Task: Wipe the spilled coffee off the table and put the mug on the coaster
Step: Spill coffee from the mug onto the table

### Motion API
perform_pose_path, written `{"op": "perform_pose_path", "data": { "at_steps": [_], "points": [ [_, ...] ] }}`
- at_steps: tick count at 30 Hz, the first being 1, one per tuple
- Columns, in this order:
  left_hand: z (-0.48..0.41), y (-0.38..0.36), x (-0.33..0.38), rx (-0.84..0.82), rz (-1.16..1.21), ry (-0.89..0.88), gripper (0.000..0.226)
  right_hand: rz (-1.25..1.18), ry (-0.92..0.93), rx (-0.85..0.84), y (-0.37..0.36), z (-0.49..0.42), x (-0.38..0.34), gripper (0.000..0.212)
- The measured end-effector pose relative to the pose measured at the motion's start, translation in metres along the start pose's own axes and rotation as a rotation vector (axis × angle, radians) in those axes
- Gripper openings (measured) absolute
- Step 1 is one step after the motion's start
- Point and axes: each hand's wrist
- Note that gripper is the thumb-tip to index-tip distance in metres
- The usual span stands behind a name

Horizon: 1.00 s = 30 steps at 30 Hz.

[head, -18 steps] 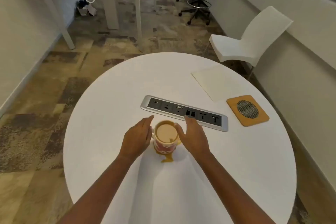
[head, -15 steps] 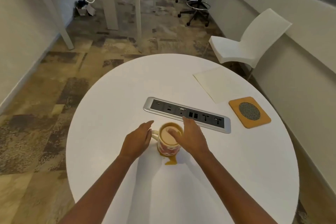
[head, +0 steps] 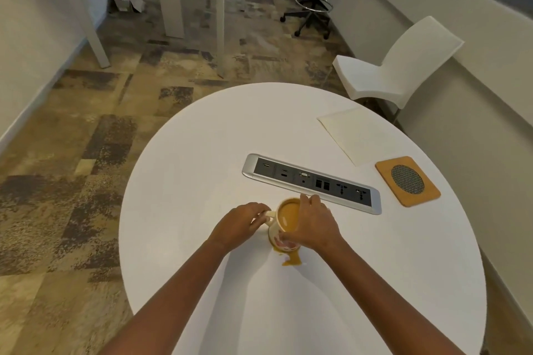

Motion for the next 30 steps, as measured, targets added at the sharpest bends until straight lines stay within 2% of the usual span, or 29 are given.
{"op": "perform_pose_path", "data": {
  "at_steps": [4,21,30],
  "points": [
    [-0.004,0.0,-0.004,-0.02,-0.009,-0.012,0.023,0.06,0.022,-0.001,-0.001,-0.002,-0.002,0.097],
    [-0.006,0.001,-0.008,-0.058,0.051,-0.05,0.02,0.047,0.069,0.025,0.004,-0.003,0.003,0.094],
    [-0.007,0.007,0.006,0.014,0.029,-0.11,0.019,0.084,0.085,0.066,0.026,0.008,0.005,0.092]
  ]
}}
Point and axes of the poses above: each hand's wrist, its own z-axis away from the middle knuckle, its own y-axis out of the back of the hand, x = y × z, and after that the axes turned 7 degrees about -x, right-handed
